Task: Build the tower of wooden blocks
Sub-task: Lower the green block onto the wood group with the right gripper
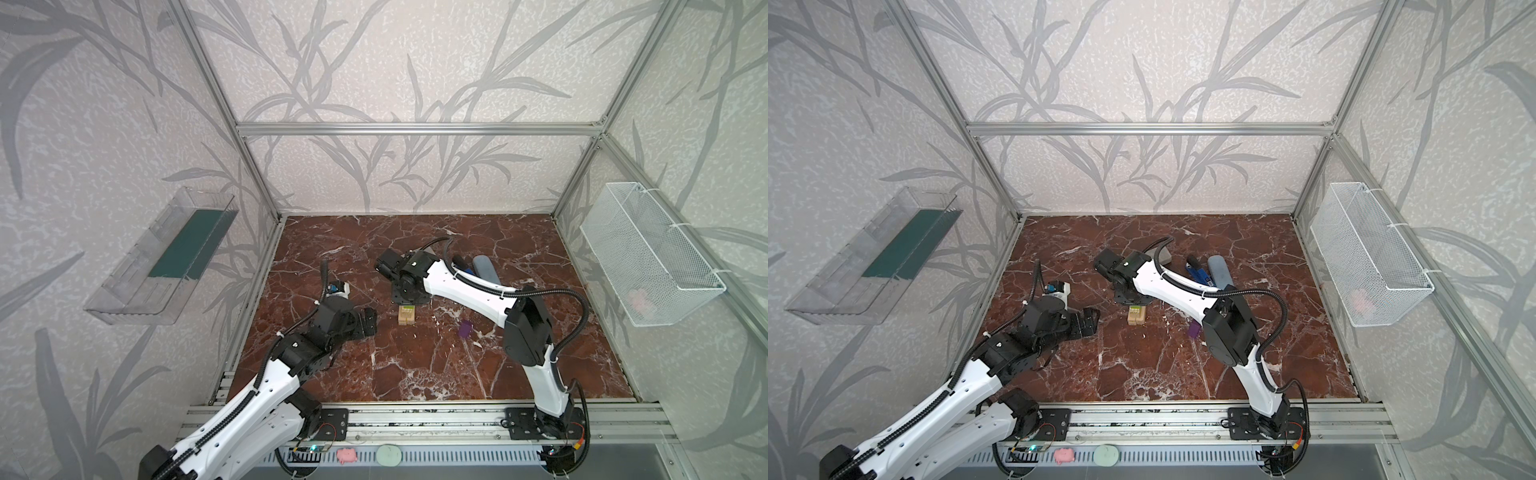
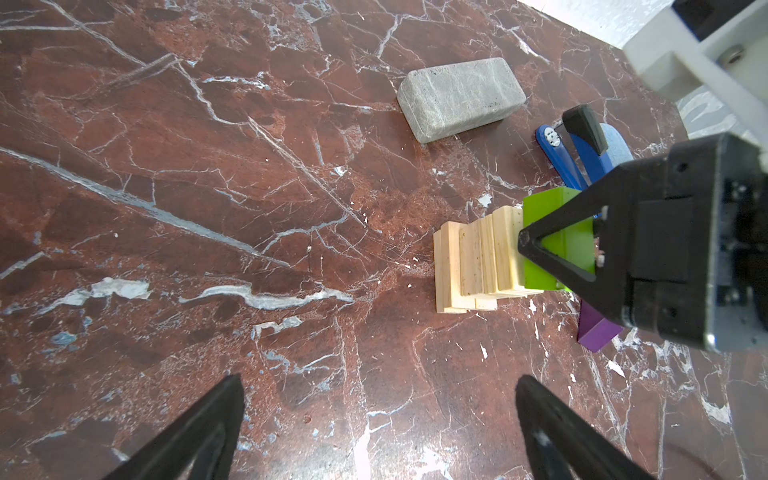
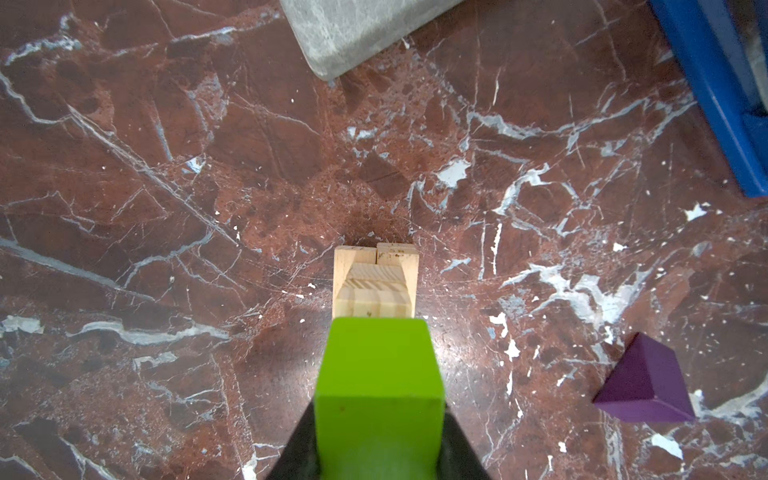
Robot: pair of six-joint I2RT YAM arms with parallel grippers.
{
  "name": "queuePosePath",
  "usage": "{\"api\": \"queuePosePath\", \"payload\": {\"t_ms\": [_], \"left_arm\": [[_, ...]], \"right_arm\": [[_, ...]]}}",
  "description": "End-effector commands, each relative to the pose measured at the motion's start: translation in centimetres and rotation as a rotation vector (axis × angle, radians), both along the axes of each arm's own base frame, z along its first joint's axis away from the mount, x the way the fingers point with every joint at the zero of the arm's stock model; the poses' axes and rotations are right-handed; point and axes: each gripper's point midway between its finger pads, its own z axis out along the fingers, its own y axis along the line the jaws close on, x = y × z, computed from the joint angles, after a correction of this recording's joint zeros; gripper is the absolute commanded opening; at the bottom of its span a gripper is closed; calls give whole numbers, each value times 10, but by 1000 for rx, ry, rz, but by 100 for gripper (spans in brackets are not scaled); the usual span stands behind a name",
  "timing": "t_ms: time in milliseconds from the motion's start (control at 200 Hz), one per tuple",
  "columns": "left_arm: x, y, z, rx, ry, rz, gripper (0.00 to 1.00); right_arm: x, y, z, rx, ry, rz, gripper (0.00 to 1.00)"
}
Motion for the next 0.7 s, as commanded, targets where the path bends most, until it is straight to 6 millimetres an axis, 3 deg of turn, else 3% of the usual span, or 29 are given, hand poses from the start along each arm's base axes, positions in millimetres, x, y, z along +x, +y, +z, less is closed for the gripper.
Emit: {"api": "queuePosePath", "payload": {"t_ms": [0,265,695], "left_arm": [[0,7,-1,12,-6,26,99],[0,7,-1,7,-6,27,99],[1,6,-2,10,-3,23,100]], "right_arm": [[1,5,-1,-1,-4,-7,13],[2,7,-4,-2,1,-7,15],[0,6,-3,-1,10,-9,33]]}}
